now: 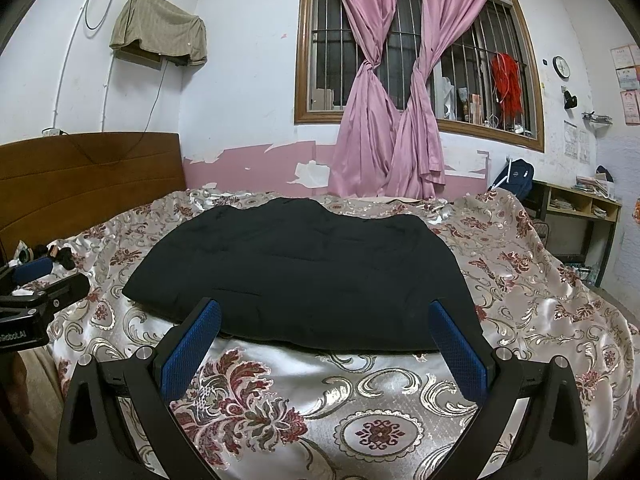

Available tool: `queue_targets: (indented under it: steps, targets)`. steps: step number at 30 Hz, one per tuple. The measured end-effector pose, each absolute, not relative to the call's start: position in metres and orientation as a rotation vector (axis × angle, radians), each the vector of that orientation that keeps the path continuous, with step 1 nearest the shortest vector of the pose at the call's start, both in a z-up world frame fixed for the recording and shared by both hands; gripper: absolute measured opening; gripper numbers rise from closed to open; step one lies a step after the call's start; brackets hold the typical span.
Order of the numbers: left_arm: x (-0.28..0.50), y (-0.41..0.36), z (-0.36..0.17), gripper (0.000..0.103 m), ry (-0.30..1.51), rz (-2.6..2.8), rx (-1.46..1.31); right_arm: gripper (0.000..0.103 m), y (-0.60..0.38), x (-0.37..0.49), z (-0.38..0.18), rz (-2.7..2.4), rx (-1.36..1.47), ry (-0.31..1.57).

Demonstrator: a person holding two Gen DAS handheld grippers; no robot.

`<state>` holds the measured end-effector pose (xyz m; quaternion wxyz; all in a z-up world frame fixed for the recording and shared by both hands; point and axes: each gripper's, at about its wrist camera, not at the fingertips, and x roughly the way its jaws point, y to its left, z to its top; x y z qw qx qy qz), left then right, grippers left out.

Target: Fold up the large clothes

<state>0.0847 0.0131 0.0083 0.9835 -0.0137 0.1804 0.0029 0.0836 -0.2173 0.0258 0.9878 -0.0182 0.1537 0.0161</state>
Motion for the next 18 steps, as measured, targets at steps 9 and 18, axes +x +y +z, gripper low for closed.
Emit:
queue_targets:
  steps: [9, 18]
  targets:
    - [0.0842, 0.0161, 0.0089, 0.103, 0.358, -0.001, -0.023, 0.101, -0.2163, 0.0834, 0.0263, 0.032, -0.037, 0.309]
    - [0.0836, 0.0151, 0.0088, 0.103, 0.356, 0.001, -0.021, 0.101, -0.2173, 0.0832, 0.0259, 0.032, -0.037, 0.308]
